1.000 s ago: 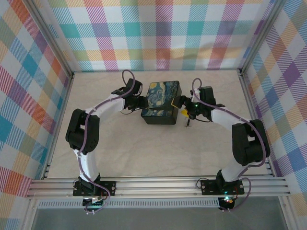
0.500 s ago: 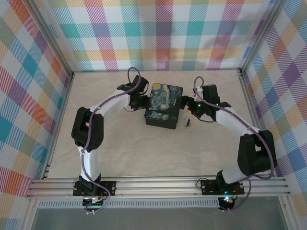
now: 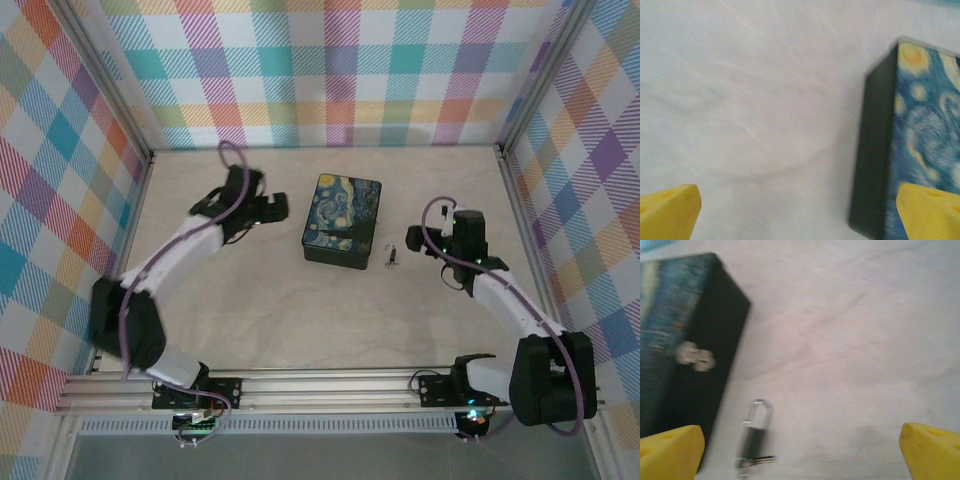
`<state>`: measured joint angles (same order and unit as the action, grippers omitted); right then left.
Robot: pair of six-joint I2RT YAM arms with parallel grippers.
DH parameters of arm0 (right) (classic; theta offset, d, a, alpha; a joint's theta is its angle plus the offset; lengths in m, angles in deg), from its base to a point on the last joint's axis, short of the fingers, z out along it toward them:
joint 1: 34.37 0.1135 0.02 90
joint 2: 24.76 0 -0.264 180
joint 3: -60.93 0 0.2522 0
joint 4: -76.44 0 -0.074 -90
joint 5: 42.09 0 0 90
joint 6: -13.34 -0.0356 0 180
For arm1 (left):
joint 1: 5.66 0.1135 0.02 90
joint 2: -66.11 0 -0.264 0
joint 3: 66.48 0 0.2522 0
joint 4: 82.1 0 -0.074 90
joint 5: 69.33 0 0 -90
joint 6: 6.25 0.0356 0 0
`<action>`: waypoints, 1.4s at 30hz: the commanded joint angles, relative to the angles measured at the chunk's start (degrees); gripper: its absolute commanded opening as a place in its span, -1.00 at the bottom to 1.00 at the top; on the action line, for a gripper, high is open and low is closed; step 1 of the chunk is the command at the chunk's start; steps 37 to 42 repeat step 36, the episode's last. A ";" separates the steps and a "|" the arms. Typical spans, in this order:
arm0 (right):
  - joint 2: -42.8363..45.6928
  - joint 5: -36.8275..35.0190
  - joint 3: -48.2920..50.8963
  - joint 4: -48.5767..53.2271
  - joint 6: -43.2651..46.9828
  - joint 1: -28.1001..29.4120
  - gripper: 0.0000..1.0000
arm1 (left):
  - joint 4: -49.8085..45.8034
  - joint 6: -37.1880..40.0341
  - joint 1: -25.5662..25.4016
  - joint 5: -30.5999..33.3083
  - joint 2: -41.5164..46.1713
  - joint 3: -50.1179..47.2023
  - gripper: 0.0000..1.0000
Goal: Unlock the padlock with the key
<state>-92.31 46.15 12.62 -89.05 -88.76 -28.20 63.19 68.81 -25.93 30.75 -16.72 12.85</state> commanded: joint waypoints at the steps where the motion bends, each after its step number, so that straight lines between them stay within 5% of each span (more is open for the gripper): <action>1: -1.25 -5.84 4.26 -14.49 7.98 -2.31 0.99 | 19.92 8.43 4.41 5.32 5.58 -14.80 1.00; 7: -6.91 -1.86 12.41 -34.07 6.79 -7.04 0.99 | 40.56 12.47 9.95 12.58 8.10 -35.34 0.98; 17: -21.45 9.90 13.62 -55.70 8.92 -9.38 1.00 | 70.84 15.13 14.87 3.42 -7.37 -42.66 1.00; 21: -20.13 9.94 12.06 -49.71 9.85 -9.22 0.99 | 67.57 15.87 15.17 0.26 -6.87 -41.61 1.00; 42: -20.33 9.58 12.40 -50.81 9.90 -8.96 0.99 | 67.49 15.99 15.35 -0.34 -6.82 -41.63 1.00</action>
